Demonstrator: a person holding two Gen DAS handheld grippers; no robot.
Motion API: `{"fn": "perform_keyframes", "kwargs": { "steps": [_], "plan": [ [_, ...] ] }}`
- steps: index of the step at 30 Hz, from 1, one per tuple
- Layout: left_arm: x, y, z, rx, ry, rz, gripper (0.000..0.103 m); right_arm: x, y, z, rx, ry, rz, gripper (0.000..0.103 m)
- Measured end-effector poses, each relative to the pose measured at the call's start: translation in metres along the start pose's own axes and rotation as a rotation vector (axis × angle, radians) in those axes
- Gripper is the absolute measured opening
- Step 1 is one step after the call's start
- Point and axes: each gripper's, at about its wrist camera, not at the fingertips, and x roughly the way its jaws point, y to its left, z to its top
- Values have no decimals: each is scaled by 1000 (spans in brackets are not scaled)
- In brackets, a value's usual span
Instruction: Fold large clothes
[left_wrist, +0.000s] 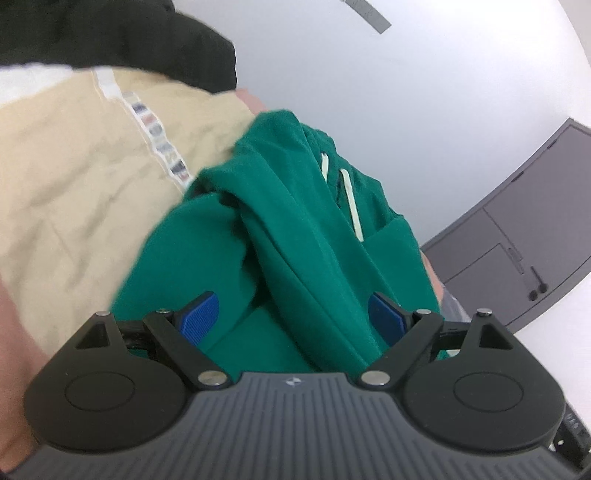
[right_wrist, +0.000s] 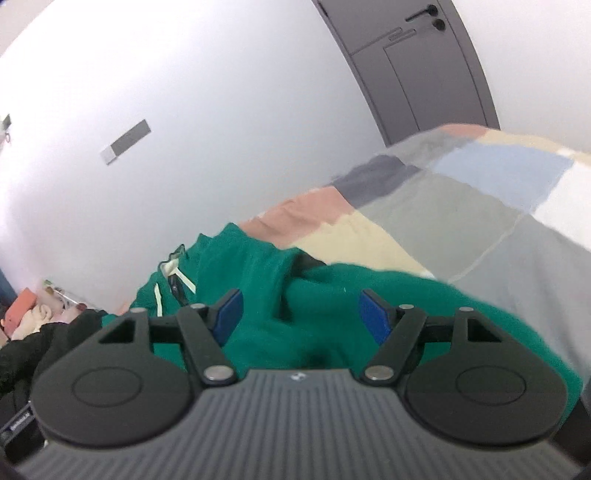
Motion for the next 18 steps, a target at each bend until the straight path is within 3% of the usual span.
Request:
{"fn": "perform_keyframes", "kwargs": {
  "steps": [6, 11, 13, 15, 18],
  "plan": [
    [36, 4, 11, -53, 3, -43, 84, 37, 7, -10, -47, 148, -16, 72],
    [73, 3, 25, -29, 3, 26, 53, 67, 3, -22, -73, 270, -45, 72],
    [80, 7, 31, -48, 0, 37, 30, 75, 4, -26, -71, 302, -13, 72],
    [81, 12, 37, -74, -12, 41, 16, 79, 9, -30, -90, 318, -9, 72],
    [70, 16, 47, -93, -51, 34, 9, 81, 16, -32, -134, 313, 15, 60]
  ]
}}
